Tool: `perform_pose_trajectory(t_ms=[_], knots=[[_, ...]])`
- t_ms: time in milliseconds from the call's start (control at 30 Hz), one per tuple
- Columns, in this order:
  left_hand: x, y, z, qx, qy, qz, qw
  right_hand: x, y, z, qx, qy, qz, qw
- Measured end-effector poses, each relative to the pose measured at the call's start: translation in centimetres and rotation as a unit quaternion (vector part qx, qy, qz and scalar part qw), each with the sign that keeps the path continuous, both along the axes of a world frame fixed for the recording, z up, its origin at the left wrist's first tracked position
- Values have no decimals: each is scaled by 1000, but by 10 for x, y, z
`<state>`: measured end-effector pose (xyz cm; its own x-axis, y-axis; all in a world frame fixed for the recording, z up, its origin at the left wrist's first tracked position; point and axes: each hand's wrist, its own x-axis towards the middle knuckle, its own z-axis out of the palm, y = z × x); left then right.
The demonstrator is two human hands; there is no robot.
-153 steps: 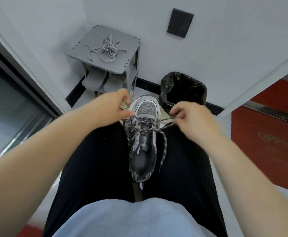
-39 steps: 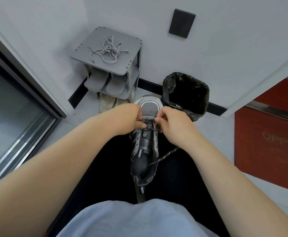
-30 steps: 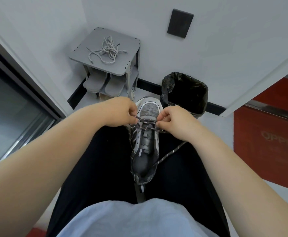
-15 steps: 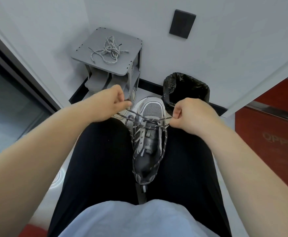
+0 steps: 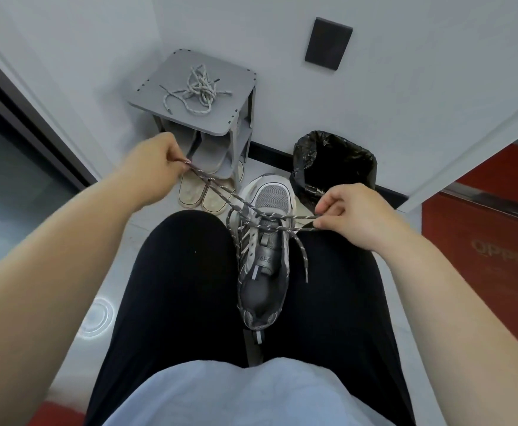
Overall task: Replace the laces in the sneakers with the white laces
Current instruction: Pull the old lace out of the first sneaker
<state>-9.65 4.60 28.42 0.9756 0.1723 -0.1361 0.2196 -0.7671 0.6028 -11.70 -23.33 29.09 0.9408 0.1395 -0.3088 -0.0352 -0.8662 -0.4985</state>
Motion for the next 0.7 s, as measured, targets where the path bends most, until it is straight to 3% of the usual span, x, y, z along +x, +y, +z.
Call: perform_pose_trajectory(t_ms=[67,133,200,233,300,367,433,500,567,633,700], knots=[[-6,-9,0,-224,49,16,973,-2,7,-5,-7,-14,6,1000],[-10,-22,0,-432,94,31,896,-5,18,-15,-2,-4,19,1000],[-10,-30,-3,-515,111,41,849,-7,25,-23,-2,1,30,1000],[-10,-32,-4,-523,109,45,844,-7,25,-22,-9,-3,35,999],[-5,-29,-10,-475,92,60,873,-4,17,-14,-30,-15,29,999],[1,-18,-15,-358,49,67,930,-1,0,2,-23,-11,8,1000],[3,-11,-16,-241,1,50,969,-2,-16,15,29,49,5,998],[0,-15,-18,-150,-26,-7,988,-5,-19,16,14,86,31,996],[-6,-25,-20,-42,-84,-88,992,-9,-9,8,-16,-14,21,1000],[-17,-39,-16,6,-186,-168,968,-13,9,3,23,-170,22,985],[-23,-50,-15,30,-223,-240,944,-15,22,-5,-1,-219,76,973]])
